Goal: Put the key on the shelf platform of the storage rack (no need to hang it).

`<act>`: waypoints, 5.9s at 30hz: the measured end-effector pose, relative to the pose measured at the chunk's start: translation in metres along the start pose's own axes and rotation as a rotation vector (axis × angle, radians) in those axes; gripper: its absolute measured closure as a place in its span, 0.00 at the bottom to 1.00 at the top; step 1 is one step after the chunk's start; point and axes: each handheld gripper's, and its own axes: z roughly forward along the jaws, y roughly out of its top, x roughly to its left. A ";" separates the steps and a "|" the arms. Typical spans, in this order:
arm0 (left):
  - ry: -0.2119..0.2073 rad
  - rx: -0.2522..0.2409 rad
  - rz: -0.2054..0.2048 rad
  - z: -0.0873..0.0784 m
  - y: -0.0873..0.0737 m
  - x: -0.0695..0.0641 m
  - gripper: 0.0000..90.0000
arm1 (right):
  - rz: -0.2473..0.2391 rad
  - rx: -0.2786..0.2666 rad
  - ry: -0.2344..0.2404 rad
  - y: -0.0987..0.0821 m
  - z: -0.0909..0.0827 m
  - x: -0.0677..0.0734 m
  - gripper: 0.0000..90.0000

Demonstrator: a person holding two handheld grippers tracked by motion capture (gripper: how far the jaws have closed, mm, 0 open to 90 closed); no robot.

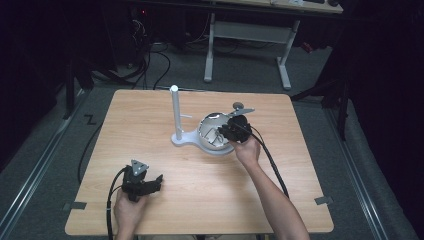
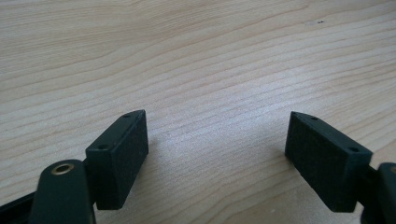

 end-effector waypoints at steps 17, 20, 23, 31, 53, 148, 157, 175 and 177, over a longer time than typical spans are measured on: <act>-0.001 -0.001 -0.003 0.000 0.000 0.000 0.24 | 0.007 0.026 -0.013 0.001 0.009 0.001 0.74; -0.002 -0.001 -0.003 0.000 0.000 0.000 0.24 | 0.009 0.023 0.001 0.000 0.007 -0.001 0.74; -0.001 -0.001 -0.003 0.000 0.000 0.000 0.24 | 0.002 0.016 0.002 -0.002 0.002 -0.001 0.72; -0.001 -0.002 -0.002 0.000 0.000 0.000 0.24 | -0.015 -0.032 0.016 0.001 -0.016 0.001 0.70; 0.003 0.001 0.004 0.000 0.000 0.000 0.24 | 0.023 -0.048 -0.013 -0.014 -0.051 -0.021 0.61; 0.007 0.002 0.008 0.001 0.000 -0.001 0.24 | 0.178 -0.201 0.012 -0.147 -0.144 -0.033 0.61; 0.007 0.002 0.008 0.001 0.000 -0.001 0.24 | 0.183 -0.192 0.027 -0.155 -0.136 -0.029 0.61; 0.007 0.001 0.008 0.001 0.000 -0.001 0.24 | 0.120 -0.059 -0.046 -0.180 -0.100 -0.014 0.59; 0.007 0.002 0.008 0.001 0.000 -0.001 0.24 | 0.117 -0.032 -0.048 -0.181 -0.097 -0.013 0.57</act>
